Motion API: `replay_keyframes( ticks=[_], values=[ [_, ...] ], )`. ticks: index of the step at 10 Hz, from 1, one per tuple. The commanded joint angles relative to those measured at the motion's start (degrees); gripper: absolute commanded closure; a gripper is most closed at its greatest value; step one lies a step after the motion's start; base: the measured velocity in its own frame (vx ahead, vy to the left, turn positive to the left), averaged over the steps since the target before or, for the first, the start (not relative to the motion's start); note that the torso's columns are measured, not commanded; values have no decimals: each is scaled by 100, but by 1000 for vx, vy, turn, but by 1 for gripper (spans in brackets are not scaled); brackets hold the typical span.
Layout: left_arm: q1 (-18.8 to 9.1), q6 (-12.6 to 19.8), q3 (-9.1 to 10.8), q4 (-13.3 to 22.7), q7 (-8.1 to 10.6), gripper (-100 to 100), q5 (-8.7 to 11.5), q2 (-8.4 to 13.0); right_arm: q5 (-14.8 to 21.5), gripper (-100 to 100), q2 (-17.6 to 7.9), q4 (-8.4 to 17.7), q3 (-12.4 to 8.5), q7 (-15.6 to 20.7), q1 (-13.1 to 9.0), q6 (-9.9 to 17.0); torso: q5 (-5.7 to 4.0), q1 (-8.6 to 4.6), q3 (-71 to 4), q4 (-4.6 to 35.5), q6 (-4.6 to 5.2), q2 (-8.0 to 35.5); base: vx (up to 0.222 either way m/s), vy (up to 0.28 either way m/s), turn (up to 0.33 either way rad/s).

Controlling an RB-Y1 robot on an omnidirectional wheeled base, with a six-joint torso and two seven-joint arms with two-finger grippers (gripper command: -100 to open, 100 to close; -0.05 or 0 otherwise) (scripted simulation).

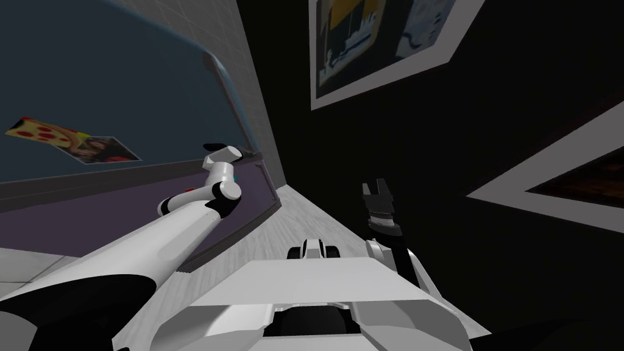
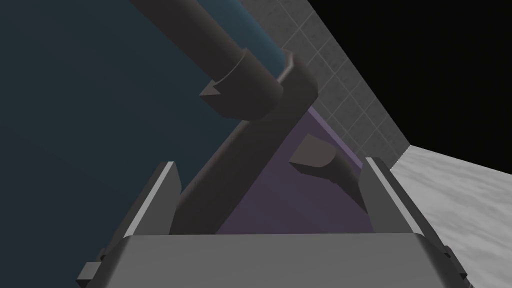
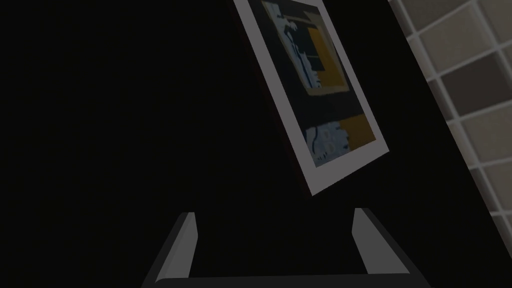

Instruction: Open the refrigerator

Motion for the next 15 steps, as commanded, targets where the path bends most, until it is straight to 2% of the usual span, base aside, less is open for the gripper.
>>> replay_keyframes(
  ticks=[1,5,7,8,10,11,13,14,15],
  values=[
    [-2,-29,103,21,98,-100,32,33,0,0,0,0,0,0,0,0,-4,-15,-7,-3,1,-11,232,37,-11],
    [8,-64,222,42,203,-100,71,65,0,0,0,0,0,0,0,0,0,-1,-5,-2,0,-8,189,75,-14],
    [9,-57,210,17,198,-100,60,59,0,0,1,0,1,0,-2,0,-2,-20,3,-4,6,9,46,22,6],
    [8,-59,210,15,197,100,60,61,0,0,1,0,1,0,-3,0,-5,-23,7,0,5,12,10,8,25],
    [-72,-5,126,-26,101,100,205,-111,0,0,1,0,2,0,-6,1,-1,-12,15,-4,22,31,-276,49,-74],
    [-72,-5,126,-26,101,100,205,-111,0,0,1,1,2,0,-8,1,3,-22,29,-4,26,49,-301,38,-93],
    [-146,61,37,-57,5,100,352,-301,0,0,1,1,2,0,-7,1,-4,-1,-11,1,-3,-15,-308,48,-74],
    [-146,61,37,-57,5,100,352,-301,0,0,1,1,2,0,-7,1,-3,-2,-11,-2,2,-15,-279,76,-73],
    [-183,93,-7,-72,-43,100,425,-396,0,0,1,1,2,0,-6,1,-3,9,-15,3,-13,-23,-293,28,-69]
  ],
)
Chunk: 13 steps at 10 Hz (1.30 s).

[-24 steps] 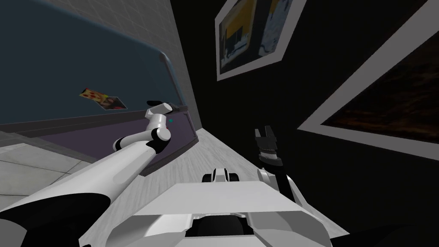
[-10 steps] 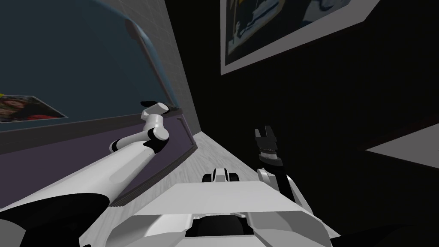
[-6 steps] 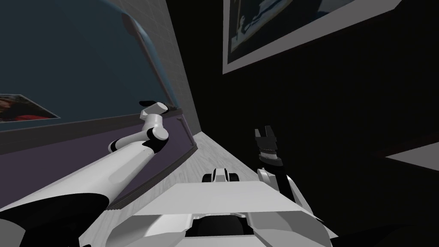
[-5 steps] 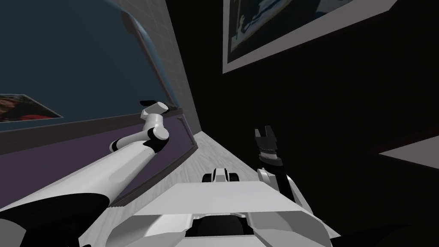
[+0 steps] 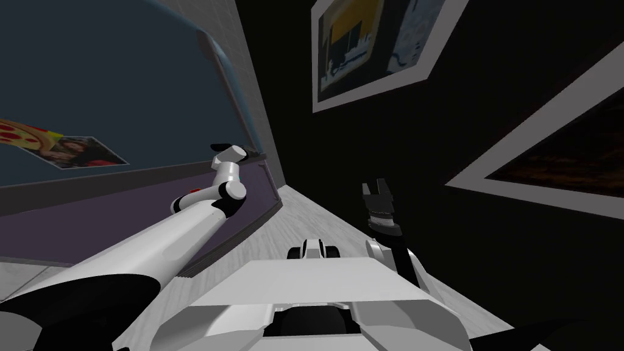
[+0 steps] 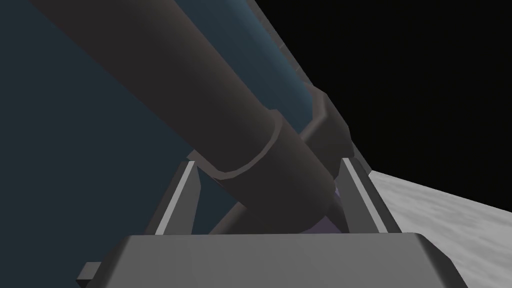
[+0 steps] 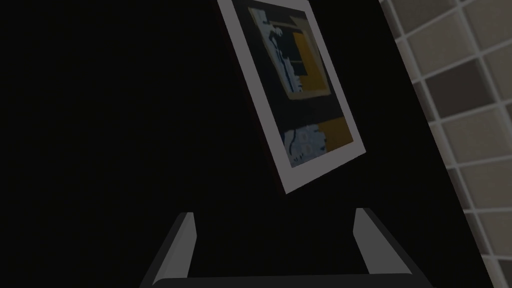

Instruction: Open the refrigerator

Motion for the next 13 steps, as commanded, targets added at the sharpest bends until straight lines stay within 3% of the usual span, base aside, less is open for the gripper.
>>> replay_keyframes(
  ticks=[1,5,7,9,10,13],
  values=[
    [-155,4,-107,93,-131,100,167,-159,0,0,0,0,0,0,0,0,3,-16,5,-6,7,10,-315,22,-82],
    [-229,69,-196,62,-227,100,314,-349,0,0,0,0,0,0,-1,0,3,-12,10,-9,18,18,-326,57,-72],
    [-266,101,-240,47,-275,100,387,-444,0,0,1,0,0,0,2,0,-4,-14,-12,0,-12,-26,-170,7,-22],
    [-303,134,-285,31,-323,100,461,-540,0,0,0,0,0,0,1,0,-5,-26,8,-9,36,16,-256,39,-57],
    [-275,140,-270,-29,-287,100,422,-529,0,0,0,0,0,0,0,0,-5,-36,10,-11,33,14,-119,11,-25],
    [-304,246,-328,-67,-415,100,585,-742,0,0,0,0,0,0,2,0,-2,-18,0,-13,24,1,-207,87,-48]
  ],
)
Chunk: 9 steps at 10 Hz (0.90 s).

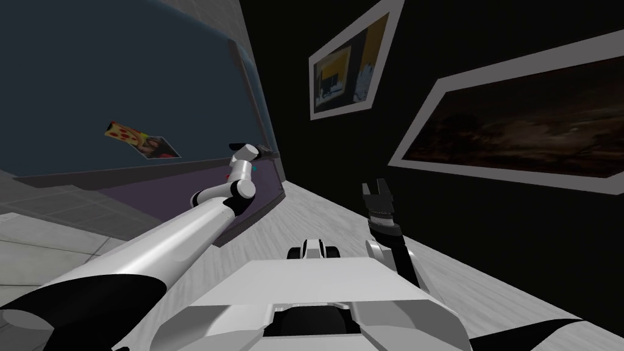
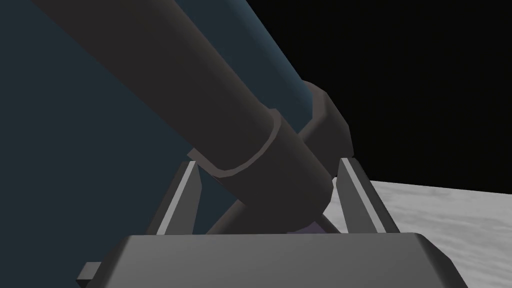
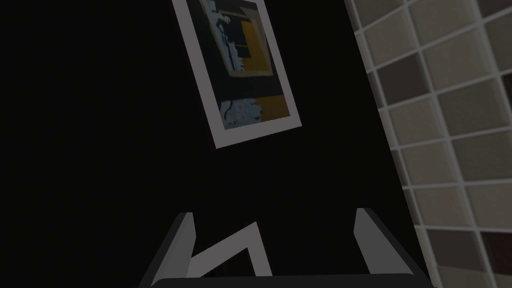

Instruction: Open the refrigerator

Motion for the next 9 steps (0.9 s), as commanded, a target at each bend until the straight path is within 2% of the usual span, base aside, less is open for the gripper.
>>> replay_keyframes(
  ticks=[1,3,5,7,9],
  values=[
    [2,183,-55,-178,-96,100,144,-233,0,0,0,0,0,0,-1,0,6,10,11,-4,2,19,-314,127,-81],
    [2,183,-55,-178,-96,100,144,-233,0,0,0,0,0,0,-1,0,6,5,1,-2,-17,-1,-203,72,-51],
    [-43,279,-107,-236,-219,100,307,-425,0,0,0,0,0,0,1,0,5,16,-11,0,-18,-15,-209,89,-42],
    [-43,279,-107,-236,-219,100,307,-425,0,0,0,0,0,0,-1,0,11,10,5,-8,-12,7,-202,70,-44],
    [-88,375,-158,-295,-342,100,470,-618,0,0,0,0,0,0,0,0,7,14,-5,-1,-17,-4,-247,84,-39]
  ],
)
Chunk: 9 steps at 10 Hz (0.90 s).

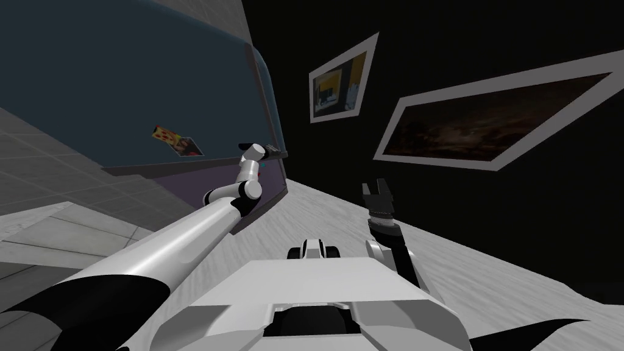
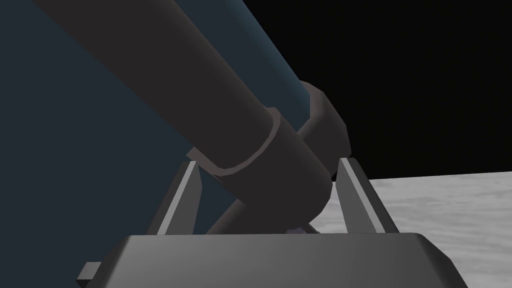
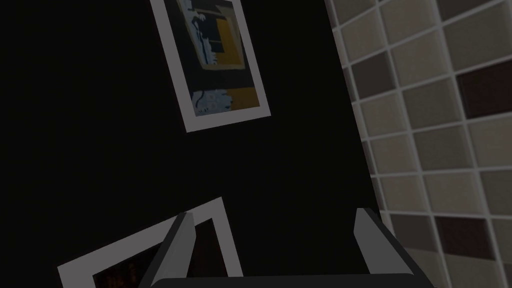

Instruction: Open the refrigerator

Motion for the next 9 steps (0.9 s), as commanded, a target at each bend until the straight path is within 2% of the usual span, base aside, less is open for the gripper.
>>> replay_keyframes(
  ticks=[1,2,3,5,6,7,9],
  values=[
    [-14,74,-39,-69,-81,100,96,-156,0,0,-1,0,0,0,-1,0,3,3,17,-6,18,25,-250,127,-74],
    [-37,121,-65,-98,-142,100,178,-253,0,0,-1,1,0,0,-1,0,1,1,7,-1,6,5,-275,118,-58],
    [-37,121,-65,-98,-142,100,178,-253,0,0,-1,1,0,0,-1,0,-2,-7,8,-2,6,9,-234,84,-43],
    [-82,217,-117,-157,-265,100,340,-445,0,0,0,0,0,0,0,0,-4,-15,-2,-5,7,-6,-269,55,-45],
    [-82,217,-117,-157,-265,100,340,-445,0,0,0,1,0,0,-1,0,-12,-42,6,-12,32,7,-301,59,-27],
    [-48,214,-99,-239,-230,100,307,-415,0,0,0,0,0,0,-1,0,-19,-48,4,-8,37,1,-139,37,-10],
    [-63,358,-151,-270,-354,100,486,-602,0,0,-1,0,-1,0,1,0,-18,-26,-8,1,31,-13,-207,143,-51]
  ],
)
